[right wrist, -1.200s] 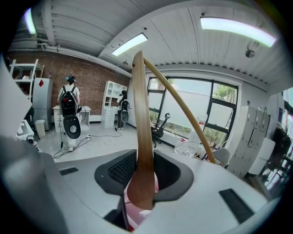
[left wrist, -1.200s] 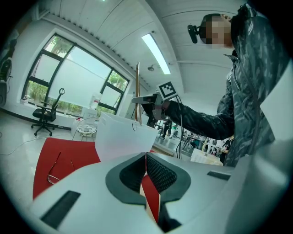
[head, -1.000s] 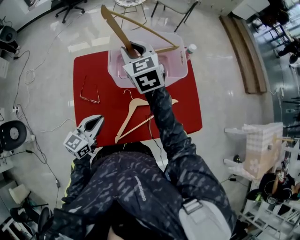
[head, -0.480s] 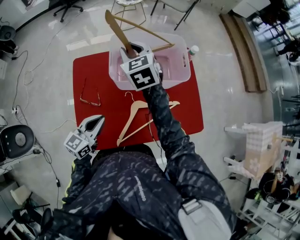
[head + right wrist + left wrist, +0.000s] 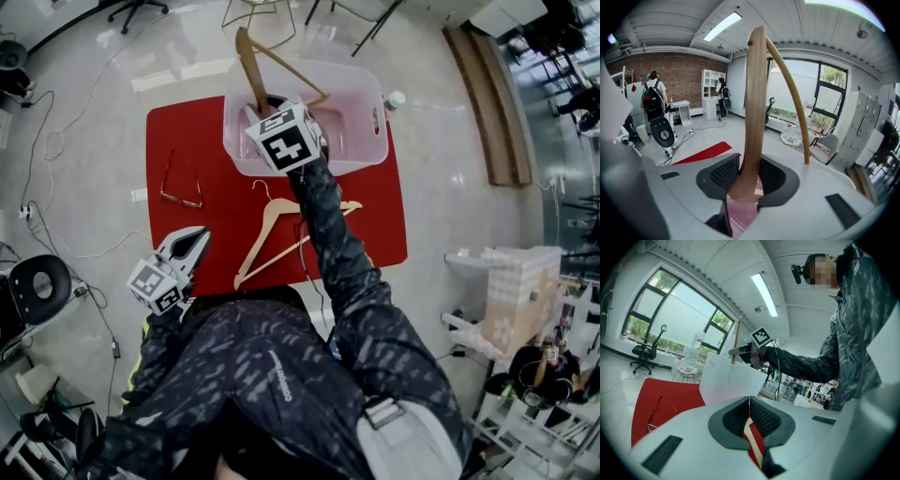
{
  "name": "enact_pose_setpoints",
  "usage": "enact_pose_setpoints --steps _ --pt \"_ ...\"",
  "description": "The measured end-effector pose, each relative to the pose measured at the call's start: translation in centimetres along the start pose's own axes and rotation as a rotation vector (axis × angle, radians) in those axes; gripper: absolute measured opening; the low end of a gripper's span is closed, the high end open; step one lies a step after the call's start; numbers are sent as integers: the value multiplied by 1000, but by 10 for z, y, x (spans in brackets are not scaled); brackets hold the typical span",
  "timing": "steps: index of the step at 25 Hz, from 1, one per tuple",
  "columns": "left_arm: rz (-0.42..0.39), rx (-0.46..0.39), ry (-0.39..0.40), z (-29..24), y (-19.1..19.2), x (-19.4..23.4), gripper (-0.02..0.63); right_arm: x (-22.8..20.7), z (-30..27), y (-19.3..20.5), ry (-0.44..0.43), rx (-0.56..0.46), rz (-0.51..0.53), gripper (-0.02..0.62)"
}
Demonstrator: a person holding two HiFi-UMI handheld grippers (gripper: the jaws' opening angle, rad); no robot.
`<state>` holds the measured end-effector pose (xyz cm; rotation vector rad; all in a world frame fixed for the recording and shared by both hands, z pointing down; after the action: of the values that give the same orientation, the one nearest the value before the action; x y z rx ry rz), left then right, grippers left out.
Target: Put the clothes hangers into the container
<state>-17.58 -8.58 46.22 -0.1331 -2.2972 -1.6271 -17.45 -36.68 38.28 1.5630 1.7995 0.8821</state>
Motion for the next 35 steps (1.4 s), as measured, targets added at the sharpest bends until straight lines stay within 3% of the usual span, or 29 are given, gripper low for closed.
enact_pose_setpoints --steps 4,14,19,25,30,35 --pt "9 0 0 2 3 3 12 3 -11 12 -25 61 -18 132" --pt "29 -2 -2 4 3 10 12 4 -28 33 -5 217 55 145" --pt "30 -1 12 0 3 10 12 6 -23 30 -13 178 62 225" --pt "35 -8 26 -3 -1 10 12 3 -14 20 30 119 77 225" --pt "8 -18 38 -6 -10 10 12 0 8 12 94 32 67 62" --pt "11 -33 26 -7 -24 6 11 12 32 15 58 -8 53 31"
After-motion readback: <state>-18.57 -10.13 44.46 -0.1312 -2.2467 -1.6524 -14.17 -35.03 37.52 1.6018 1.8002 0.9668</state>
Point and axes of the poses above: the fingertips, and each gripper's own axes: z backward along the fingers, x to its left, y out of its underside, the point moved 4 cm from there along z, backward along the fingers, and after that the axes turned 14 degrees about -y, right-handed, at the moved point
